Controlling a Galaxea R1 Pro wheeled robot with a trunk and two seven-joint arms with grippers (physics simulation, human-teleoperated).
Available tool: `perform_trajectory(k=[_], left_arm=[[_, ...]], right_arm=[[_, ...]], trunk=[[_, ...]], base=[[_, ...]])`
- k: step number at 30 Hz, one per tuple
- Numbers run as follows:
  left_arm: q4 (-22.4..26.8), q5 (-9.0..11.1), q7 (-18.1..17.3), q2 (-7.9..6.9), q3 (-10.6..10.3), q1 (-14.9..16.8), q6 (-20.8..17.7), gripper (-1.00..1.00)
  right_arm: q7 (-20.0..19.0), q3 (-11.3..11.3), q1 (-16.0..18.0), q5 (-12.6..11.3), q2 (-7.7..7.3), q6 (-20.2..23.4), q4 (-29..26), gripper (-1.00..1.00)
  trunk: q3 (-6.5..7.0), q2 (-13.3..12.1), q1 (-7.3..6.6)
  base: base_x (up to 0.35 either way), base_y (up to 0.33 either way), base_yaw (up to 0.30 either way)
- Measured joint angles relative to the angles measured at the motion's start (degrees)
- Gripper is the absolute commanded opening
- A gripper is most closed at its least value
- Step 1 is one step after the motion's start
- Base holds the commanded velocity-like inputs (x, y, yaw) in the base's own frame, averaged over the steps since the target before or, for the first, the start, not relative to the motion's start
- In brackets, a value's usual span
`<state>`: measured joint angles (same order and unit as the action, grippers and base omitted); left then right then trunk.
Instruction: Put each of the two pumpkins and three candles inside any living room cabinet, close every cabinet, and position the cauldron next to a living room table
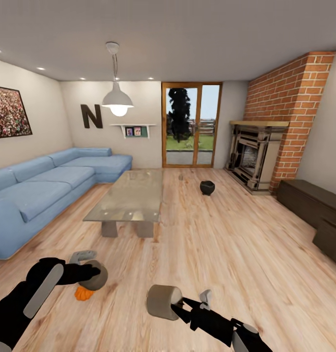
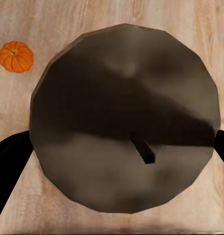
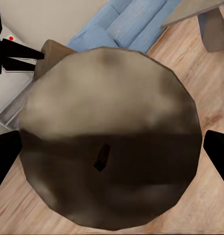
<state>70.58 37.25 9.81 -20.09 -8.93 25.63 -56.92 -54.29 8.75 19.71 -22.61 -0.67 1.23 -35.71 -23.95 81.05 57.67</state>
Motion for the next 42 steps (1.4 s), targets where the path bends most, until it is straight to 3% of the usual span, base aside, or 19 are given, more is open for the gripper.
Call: perform_trajectory(k=[19, 31, 42], left_arm=[[0.00, -0.19, 0.04, 0.29, -1.12, 0.00, -0.07, -1.00], [-0.12, -0.07, 0.02, 0.38, -1.16, 0.00, -0.09, -1.00], [-0.36, -0.56, 0.12, 1.50, -1.40, 0.00, -0.03, -1.00]], right_arm=[[0.94, 0.04, 0.00, -0.05, 0.17, -0.12, 1.07, -1.00], [1.38, 0.05, 0.00, 0.07, 0.17, -0.09, 1.07, -1.00], [1.49, -0.02, 0.00, 0.11, 0.08, -0.08, 1.09, -1.00]], trunk=[[4.60, -7.62, -4.18], [7.54, -12.44, -6.85], [10.24, -16.85, -9.27]], base=[[-0.316, 0.000, -0.227], [-0.031, 0.000, -0.225], [0.000, 0.000, -0.225]])
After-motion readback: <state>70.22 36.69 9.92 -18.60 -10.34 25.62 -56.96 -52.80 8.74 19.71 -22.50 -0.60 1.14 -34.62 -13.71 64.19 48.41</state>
